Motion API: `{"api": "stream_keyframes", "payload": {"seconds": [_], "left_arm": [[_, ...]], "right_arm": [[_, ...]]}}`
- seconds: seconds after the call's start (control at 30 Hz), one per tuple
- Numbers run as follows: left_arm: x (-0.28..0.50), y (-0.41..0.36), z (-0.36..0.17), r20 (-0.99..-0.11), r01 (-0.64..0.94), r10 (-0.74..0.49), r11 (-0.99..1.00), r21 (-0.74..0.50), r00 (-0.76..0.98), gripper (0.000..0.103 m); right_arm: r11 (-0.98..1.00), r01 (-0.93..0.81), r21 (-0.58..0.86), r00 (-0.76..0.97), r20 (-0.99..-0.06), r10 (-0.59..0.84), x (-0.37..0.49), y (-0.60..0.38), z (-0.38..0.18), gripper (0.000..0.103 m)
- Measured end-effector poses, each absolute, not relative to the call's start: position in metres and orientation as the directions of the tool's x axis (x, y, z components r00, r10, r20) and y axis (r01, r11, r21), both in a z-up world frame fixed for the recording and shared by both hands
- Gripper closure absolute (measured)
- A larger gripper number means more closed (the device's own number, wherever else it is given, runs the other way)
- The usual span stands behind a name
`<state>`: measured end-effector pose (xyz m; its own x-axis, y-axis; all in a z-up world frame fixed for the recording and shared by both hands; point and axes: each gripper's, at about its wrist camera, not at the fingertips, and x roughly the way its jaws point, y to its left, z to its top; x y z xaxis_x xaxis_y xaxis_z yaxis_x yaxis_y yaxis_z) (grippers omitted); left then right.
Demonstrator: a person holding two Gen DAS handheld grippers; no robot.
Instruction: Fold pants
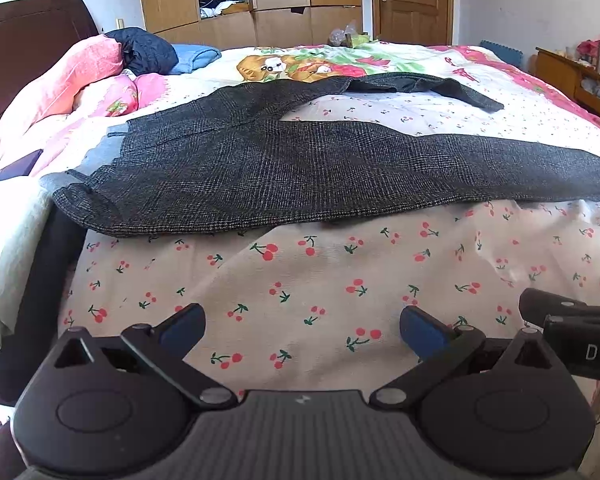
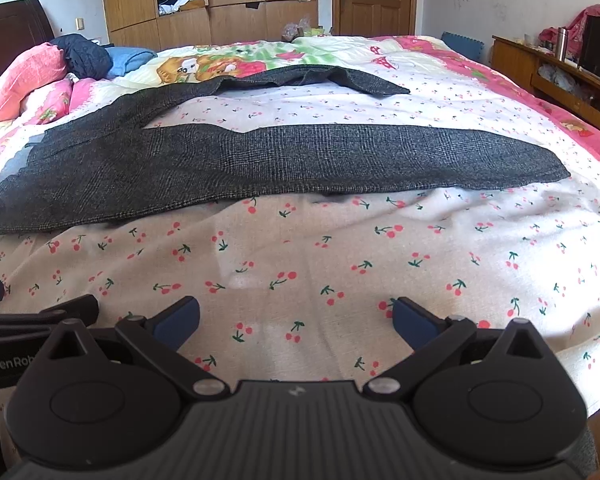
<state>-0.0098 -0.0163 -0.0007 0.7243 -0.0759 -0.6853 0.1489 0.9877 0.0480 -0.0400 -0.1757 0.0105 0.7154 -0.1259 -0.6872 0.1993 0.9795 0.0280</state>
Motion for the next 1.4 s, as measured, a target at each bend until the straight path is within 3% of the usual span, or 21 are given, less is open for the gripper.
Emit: {"api": "stream_keyframes", "payload": {"seconds": [1.4], "left_arm": [[-0.0077,-0.0082,0.0005,-0.676,0.138,-0.090,0.990,0.017,0.732,0.000]], "right_arm": [[0.985,0.172,0.036,0.730,-0.676,-0.102,-0.0376,-0.1698,0.0177,0.001]]}}
